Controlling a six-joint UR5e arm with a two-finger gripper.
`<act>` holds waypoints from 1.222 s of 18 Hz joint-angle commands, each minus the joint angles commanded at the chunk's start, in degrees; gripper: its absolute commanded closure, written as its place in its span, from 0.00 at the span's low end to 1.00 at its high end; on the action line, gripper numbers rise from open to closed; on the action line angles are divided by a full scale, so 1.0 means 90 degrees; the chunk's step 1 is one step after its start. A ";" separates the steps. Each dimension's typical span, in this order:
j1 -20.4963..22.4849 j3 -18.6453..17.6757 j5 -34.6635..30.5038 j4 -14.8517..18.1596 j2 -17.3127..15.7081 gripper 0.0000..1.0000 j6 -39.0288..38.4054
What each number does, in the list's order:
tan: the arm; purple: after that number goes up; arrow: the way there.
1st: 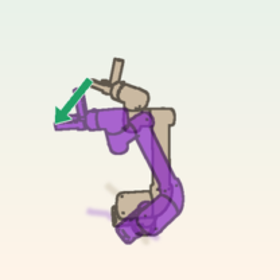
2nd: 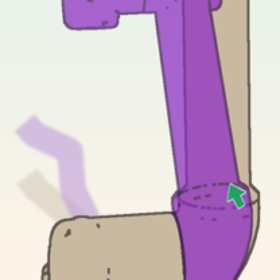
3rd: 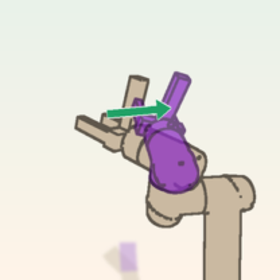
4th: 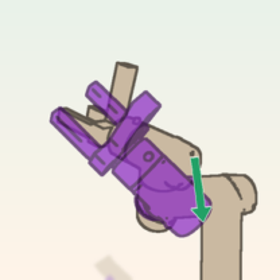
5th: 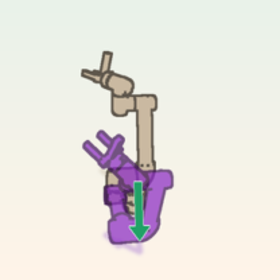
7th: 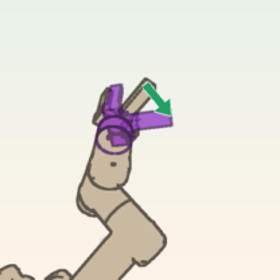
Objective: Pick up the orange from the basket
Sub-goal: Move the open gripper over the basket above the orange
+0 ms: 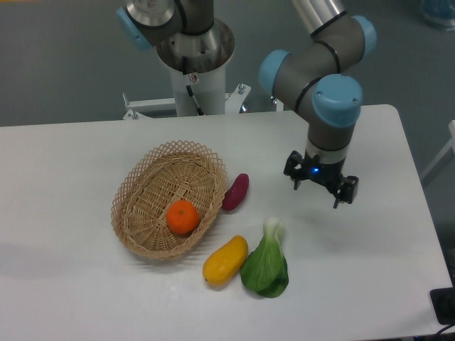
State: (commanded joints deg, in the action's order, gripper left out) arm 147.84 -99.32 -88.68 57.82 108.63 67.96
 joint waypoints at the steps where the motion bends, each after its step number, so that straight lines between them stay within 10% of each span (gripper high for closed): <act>1: -0.0117 0.0000 0.0010 0.0049 -0.0019 0.00 -0.0273; 22: -0.2306 -0.0654 0.0000 -0.0048 -0.0069 0.00 -0.3762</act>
State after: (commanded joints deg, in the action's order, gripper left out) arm 127.09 -105.20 -88.68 57.40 108.01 34.10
